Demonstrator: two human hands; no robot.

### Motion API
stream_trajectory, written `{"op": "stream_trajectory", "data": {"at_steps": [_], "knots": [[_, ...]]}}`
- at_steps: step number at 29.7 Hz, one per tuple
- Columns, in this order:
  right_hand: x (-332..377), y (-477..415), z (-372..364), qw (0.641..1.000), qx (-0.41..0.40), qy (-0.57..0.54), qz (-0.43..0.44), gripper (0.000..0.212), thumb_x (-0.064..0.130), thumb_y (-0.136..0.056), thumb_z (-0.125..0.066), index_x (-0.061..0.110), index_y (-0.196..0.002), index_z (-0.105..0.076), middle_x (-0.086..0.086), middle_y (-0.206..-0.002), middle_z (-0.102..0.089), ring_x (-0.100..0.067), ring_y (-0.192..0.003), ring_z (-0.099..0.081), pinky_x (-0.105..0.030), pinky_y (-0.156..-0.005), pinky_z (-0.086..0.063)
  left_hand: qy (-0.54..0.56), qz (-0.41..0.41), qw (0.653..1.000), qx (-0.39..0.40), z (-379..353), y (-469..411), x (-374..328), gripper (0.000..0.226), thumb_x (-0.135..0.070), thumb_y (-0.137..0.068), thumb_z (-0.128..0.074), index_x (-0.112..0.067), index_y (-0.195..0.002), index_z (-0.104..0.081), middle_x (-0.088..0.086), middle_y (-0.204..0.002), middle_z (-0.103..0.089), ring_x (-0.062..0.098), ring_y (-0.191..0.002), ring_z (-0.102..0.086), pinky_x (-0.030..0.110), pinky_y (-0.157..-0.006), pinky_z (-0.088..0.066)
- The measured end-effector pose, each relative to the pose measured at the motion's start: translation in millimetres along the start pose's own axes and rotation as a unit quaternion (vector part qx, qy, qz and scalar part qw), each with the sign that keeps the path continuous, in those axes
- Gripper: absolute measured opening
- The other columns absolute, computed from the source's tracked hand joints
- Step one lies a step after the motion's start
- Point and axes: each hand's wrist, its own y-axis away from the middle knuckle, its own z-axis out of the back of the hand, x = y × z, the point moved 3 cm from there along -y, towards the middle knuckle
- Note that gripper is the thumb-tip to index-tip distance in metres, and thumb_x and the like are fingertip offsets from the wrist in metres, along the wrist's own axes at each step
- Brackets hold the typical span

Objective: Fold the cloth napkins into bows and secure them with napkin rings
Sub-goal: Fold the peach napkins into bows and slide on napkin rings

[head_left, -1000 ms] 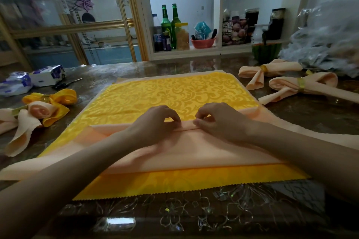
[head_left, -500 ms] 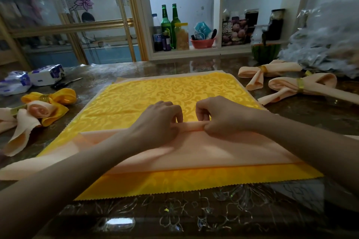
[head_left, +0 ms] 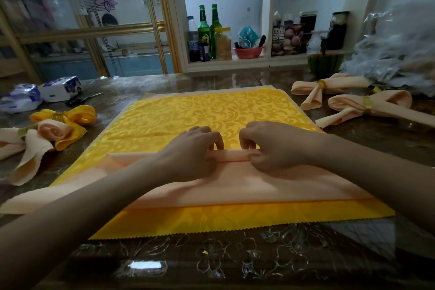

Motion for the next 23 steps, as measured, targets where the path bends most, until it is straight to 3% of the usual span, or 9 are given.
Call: {"op": "stream_trajectory", "data": {"at_steps": [4, 8, 11, 15, 19, 23], "knots": [[-1, -5, -4, 0.998, -0.058, 0.023, -0.011, 0.024, 0.019, -0.089, -0.051, 0.020, -0.113, -0.052, 0.004, -0.104, -0.051, -0.009, -0.086, -0.040, -0.023, -0.071, -0.034, -0.067, -0.014, 0.997, -0.023, -1, -4, 3, 0.033, -0.025, -0.089, -0.053, -0.024, -0.122, -0.052, -0.004, -0.115, -0.054, 0.015, -0.107, -0.048, 0.028, -0.085, -0.039], [-2, -8, -6, 0.994, -0.101, 0.028, -0.012, 0.021, 0.011, -0.088, -0.048, 0.018, -0.108, -0.052, 0.002, -0.106, -0.052, -0.015, -0.092, -0.047, -0.024, -0.069, -0.032, -0.068, -0.017, 0.996, -0.063, -2, -7, 3, 0.031, -0.020, -0.091, -0.052, -0.020, -0.122, -0.051, -0.002, -0.118, -0.054, 0.017, -0.108, -0.051, 0.026, -0.078, -0.039], [0, -8, -10, 0.993, -0.117, 0.022, 0.002, 0.020, 0.007, -0.086, -0.048, 0.018, -0.103, -0.051, 0.003, -0.100, -0.046, -0.010, -0.085, -0.038, -0.022, -0.068, -0.030, -0.066, -0.032, 0.993, -0.093, -3, -4, 2, 0.025, -0.020, -0.088, -0.055, -0.018, -0.113, -0.055, 0.000, -0.114, -0.052, 0.018, -0.105, -0.050, 0.024, -0.076, -0.034], [-1, -7, -12, 0.996, -0.089, -0.007, 0.010, 0.023, 0.004, -0.086, -0.049, 0.019, -0.103, -0.050, 0.012, -0.085, -0.036, -0.008, -0.077, -0.038, -0.020, -0.061, -0.029, -0.105, -0.035, 0.991, -0.071, -1, -1, 6, 0.032, -0.044, -0.084, -0.047, -0.027, -0.107, -0.063, -0.004, -0.107, -0.050, 0.015, -0.103, -0.044, 0.022, -0.080, -0.027], [-3, -7, -12, 0.994, -0.013, -0.106, -0.009, 0.021, 0.010, -0.086, -0.052, 0.016, -0.106, -0.050, 0.014, -0.079, -0.037, -0.003, -0.068, -0.038, -0.017, -0.058, -0.030, -0.005, 0.010, 0.999, -0.040, 2, -2, 8, 0.022, -0.036, -0.092, -0.053, -0.023, -0.104, -0.066, -0.007, -0.100, -0.051, 0.007, -0.084, -0.046, 0.020, -0.064, -0.036], [-10, -10, -9, 0.987, -0.020, -0.155, -0.033, 0.016, 0.023, -0.093, -0.053, 0.016, -0.105, -0.059, 0.014, -0.080, -0.045, -0.002, -0.071, -0.043, -0.014, -0.060, -0.033, 0.055, 0.027, 0.998, -0.014, 0, -8, 16, 0.013, -0.027, -0.089, -0.061, -0.020, -0.098, -0.067, -0.004, -0.108, -0.057, 0.010, -0.092, -0.052, 0.022, -0.077, -0.043]]}}
